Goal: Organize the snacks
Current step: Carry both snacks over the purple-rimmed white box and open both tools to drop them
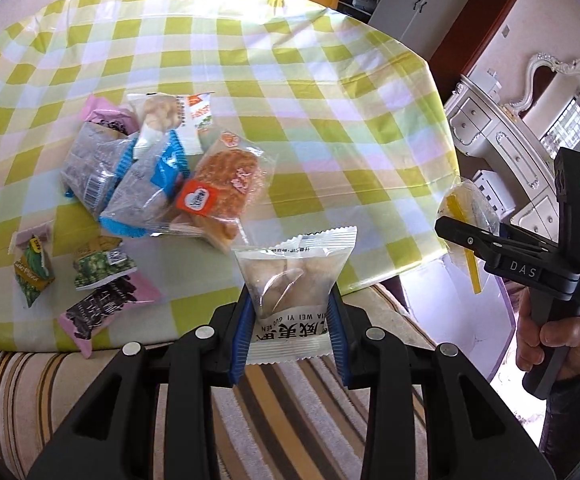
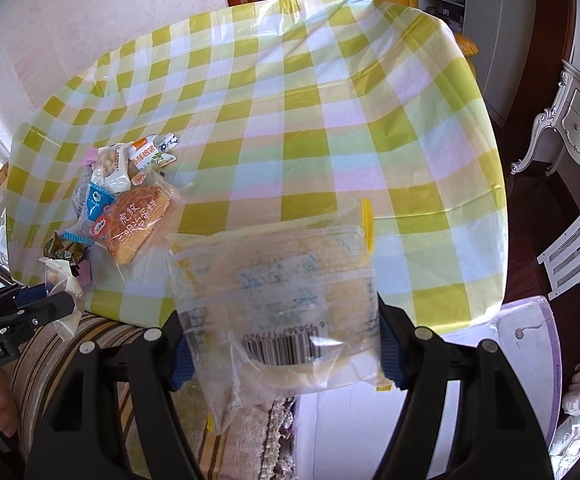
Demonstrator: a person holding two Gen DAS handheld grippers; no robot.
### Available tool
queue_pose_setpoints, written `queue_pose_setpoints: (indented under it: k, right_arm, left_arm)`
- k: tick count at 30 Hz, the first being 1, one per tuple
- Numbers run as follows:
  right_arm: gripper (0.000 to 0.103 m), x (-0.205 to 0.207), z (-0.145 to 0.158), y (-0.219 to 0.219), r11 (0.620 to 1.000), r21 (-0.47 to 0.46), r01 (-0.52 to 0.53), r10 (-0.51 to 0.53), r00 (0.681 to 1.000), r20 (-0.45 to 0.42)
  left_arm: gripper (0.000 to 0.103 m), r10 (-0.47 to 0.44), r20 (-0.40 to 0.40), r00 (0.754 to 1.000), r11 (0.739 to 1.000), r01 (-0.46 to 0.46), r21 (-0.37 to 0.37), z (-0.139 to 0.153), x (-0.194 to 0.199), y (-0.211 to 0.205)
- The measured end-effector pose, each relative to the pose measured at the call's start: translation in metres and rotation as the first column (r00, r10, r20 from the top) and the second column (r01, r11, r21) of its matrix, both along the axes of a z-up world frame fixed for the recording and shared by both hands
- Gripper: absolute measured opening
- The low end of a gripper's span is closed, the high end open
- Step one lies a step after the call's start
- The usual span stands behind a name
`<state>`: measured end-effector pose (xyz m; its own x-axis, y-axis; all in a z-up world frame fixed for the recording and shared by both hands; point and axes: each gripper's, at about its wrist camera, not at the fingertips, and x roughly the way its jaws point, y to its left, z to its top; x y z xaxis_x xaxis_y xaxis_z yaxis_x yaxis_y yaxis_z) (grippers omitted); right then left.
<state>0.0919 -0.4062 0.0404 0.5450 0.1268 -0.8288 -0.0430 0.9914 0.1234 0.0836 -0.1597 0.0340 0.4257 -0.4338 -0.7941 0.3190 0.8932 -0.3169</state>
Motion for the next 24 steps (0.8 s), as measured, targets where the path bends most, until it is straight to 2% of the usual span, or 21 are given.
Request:
queue_pose_setpoints:
  k: [4,8,11,15,22,24]
  right_arm:
    - [0.071,-0.013,-0.007,-0.024,0.997,-0.012,0.07,-0.07,0.998,-0.008]
    - [0.071,-0.027,-0.021,-0.051,0.99,-0.006,0.144,-0.144,0.989,-0.033]
    - [0.071,-0.037,-0.033,-0.071,0.979,-0.011,0.201,-0.202,0.978,-0.054]
    - [0.071,-0.05,-0.051,-0.096,0.961,-0.01,0.278,-0.278,0.957,-0.084]
    - [0.071,-0.066,-0.083,-0.13,0.933,-0.003,0.36,-0.357,0.923,-0.143]
    - [0.071,-0.069,-0.09,-0.139,0.922,-0.003,0.386,-0.382,0.91,-0.159]
  left_arm:
    - [0.033,-0.087,-0.018,0.996,0.996,0.087,-0.005,-0.001,0.001,-0.038]
    - [0.033,-0.192,-0.049,0.98,0.981,0.192,-0.006,-0.007,0.0,-0.083]
    - [0.034,-0.271,-0.077,0.96,0.962,0.272,0.006,-0.015,-0.001,-0.122]
    - [0.034,-0.364,-0.146,0.92,0.928,0.372,0.025,-0.034,-0.002,-0.172]
    - [0.034,-0.444,-0.244,0.862,0.882,0.469,0.048,-0.063,-0.002,-0.231]
    - [0.034,-0.446,-0.265,0.855,0.877,0.476,0.06,-0.07,-0.001,-0.239]
